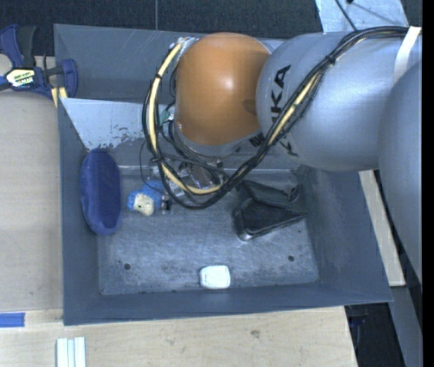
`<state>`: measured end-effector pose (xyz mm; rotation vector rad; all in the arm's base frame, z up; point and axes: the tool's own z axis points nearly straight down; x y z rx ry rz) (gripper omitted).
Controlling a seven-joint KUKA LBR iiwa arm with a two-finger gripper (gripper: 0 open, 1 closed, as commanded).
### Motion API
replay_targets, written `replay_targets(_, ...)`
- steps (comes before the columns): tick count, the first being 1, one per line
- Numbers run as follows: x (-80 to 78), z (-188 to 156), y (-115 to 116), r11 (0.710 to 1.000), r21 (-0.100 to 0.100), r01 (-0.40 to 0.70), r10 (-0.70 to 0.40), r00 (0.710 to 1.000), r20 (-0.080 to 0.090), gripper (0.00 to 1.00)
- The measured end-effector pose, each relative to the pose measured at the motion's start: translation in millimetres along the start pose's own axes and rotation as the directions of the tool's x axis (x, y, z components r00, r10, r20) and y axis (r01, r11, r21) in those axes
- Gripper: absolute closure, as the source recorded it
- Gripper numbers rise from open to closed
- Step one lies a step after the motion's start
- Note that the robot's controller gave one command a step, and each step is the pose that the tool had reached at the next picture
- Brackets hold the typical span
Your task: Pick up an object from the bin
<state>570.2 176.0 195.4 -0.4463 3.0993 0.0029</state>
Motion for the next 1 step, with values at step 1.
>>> replay_targets(1,-0.4,-57.1,1.6,1.0,0.0,0.032,-0.032,1.0,0.0,1.0)
